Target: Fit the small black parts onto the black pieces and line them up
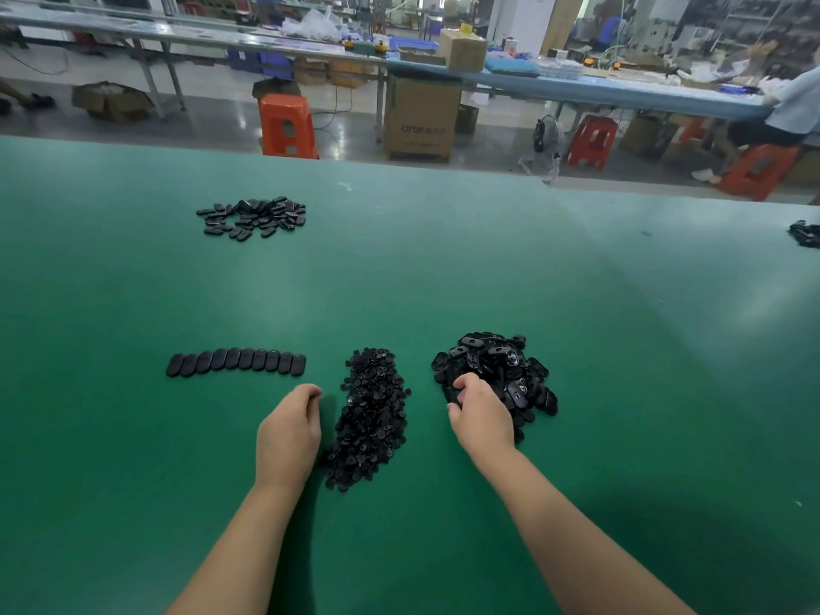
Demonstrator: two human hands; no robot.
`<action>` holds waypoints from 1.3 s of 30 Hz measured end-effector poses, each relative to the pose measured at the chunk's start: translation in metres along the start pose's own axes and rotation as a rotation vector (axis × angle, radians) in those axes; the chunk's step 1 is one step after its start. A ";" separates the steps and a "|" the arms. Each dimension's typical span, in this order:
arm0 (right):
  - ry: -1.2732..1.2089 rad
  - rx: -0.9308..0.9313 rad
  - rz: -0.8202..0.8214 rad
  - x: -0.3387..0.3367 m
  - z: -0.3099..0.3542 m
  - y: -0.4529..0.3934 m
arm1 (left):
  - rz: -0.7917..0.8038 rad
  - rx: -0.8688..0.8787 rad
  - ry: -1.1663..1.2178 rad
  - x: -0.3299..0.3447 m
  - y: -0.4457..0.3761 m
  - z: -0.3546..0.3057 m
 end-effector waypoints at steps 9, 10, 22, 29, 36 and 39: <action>-0.679 -0.031 0.070 0.009 0.011 0.012 | 0.004 -0.060 0.066 -0.003 -0.006 0.009; -0.770 -0.025 0.123 0.016 0.014 0.016 | 0.005 -0.060 0.065 -0.003 -0.006 0.009; -0.895 0.026 0.125 0.040 0.007 0.037 | 0.024 -0.099 0.049 0.002 -0.007 0.013; -0.925 0.014 0.118 0.037 0.008 0.039 | 0.055 -0.269 0.180 0.006 -0.011 0.017; -0.962 0.012 0.087 0.035 0.008 0.039 | 0.051 -0.405 0.607 0.025 -0.004 -0.023; -0.946 -0.014 0.098 0.036 0.011 0.039 | 0.099 -0.506 0.810 0.041 0.001 -0.034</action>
Point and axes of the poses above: each hand's wrist, its own y-axis away from the middle knuckle, its own x-axis out of the palm, z = x × y, the point moved 9 cm from there along -y, towards the middle knuckle, and after that the axes turned 2 degrees about x, right-handed, at the moved point
